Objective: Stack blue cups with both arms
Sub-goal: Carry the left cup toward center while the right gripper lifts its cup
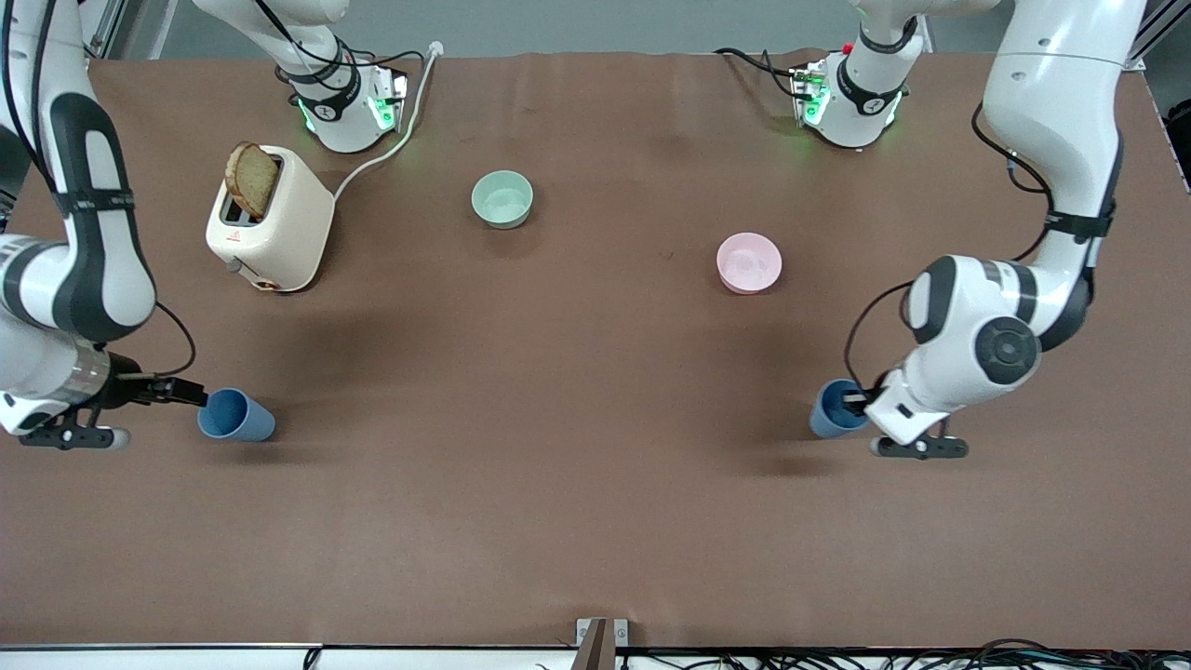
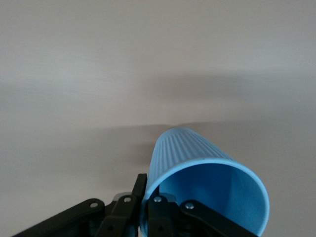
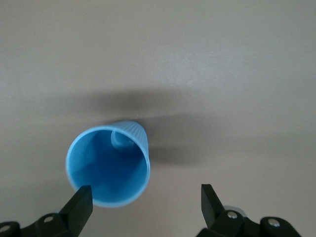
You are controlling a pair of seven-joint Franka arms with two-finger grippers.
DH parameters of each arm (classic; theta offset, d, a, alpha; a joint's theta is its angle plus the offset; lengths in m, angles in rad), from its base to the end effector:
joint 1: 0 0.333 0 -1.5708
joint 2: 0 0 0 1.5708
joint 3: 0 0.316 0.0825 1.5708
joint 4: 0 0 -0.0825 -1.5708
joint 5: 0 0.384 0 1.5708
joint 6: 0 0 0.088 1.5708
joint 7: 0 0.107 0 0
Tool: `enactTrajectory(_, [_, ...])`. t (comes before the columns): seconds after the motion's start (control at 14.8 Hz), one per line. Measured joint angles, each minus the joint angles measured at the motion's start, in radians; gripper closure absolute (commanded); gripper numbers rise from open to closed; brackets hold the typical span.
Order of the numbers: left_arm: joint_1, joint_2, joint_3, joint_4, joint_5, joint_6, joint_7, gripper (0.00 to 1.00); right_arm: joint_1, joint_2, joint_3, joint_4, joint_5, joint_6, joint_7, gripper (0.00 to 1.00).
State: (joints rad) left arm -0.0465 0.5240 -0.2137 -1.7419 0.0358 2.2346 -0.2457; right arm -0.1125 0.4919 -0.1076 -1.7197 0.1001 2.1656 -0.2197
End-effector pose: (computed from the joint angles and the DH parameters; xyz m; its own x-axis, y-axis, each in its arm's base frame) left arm 0.6436 -0.1569 0.2798 0.9992 -0.0114 -0.0377 -0.0086 -0.9974 0.0714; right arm 0.6486 -0.1342 0.2998 0.9983 -0.0460 -0.0354 -0.0473 -0.9981 -0.0383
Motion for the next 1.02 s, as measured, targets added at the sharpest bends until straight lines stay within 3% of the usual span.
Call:
enactTrajectory(0.2, [-0.040, -0.013, -0.151, 0.029, 0.001, -0.040, -0.270, 1.00, 0.000, 0.055, 0.000, 0.000, 0.038, 0.052, -0.034, 0.23])
enactTrajectory(0.27, [-0.081, -0.011, -0.170, 0.038, 0.002, -0.041, -0.356, 1.00, 0.000, 0.066, 0.000, 0.000, 0.045, 0.059, -0.041, 0.42])
enactTrajectory(0.34, [-0.133, -0.007, -0.176, 0.047, 0.002, -0.041, -0.436, 1.00, 0.000, 0.075, 0.000, 0.000, 0.055, 0.065, -0.048, 0.69])
enactTrajectory(0.41, [-0.191, 0.004, -0.175, 0.060, 0.002, -0.041, -0.516, 1.00, 0.000, 0.081, 0.000, 0.000, 0.061, 0.074, -0.057, 0.87])
enactTrajectory(0.47, [-0.248, 0.022, -0.174, 0.076, 0.002, -0.039, -0.593, 1.00, 0.000, 0.085, 0.000, 0.001, 0.067, 0.080, -0.065, 0.95])
enactTrajectory(0.74, [-0.375, 0.116, -0.169, 0.151, 0.002, 0.004, -0.742, 1.00, 0.000, 0.087, -0.002, 0.007, 0.077, 0.083, -0.070, 1.00])
enactTrajectory(1.02, [-0.376, 0.177, -0.156, 0.174, 0.006, 0.088, -0.743, 0.99, 0.001, 0.083, -0.009, 0.024, 0.078, 0.073, -0.072, 0.99])
